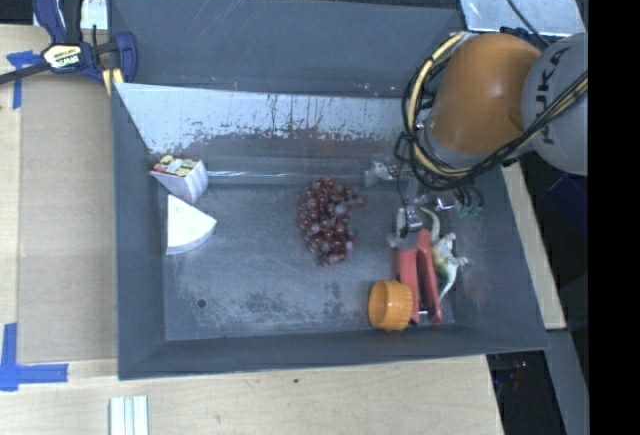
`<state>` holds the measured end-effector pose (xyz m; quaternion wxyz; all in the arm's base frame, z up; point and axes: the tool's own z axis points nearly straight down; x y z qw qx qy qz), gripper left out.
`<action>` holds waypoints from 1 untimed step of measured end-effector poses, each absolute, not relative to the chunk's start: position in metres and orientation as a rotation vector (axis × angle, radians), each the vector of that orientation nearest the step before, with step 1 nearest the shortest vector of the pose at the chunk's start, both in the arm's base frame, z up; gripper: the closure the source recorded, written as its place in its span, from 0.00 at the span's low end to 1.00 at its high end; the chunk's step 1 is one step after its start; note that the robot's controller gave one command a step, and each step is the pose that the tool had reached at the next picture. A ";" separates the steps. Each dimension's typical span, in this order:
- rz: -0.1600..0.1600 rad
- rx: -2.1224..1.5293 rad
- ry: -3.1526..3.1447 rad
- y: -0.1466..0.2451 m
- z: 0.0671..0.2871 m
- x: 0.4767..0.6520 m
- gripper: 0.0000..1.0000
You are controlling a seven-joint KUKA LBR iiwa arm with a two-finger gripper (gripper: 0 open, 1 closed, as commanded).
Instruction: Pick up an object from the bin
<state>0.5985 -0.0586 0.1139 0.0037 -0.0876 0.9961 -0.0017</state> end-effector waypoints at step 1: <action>-0.002 -0.917 2.992 -0.027 0.123 0.616 0.00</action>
Offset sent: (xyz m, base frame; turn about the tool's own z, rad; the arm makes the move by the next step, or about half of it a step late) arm 0.0161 0.1104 -0.0439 -0.2729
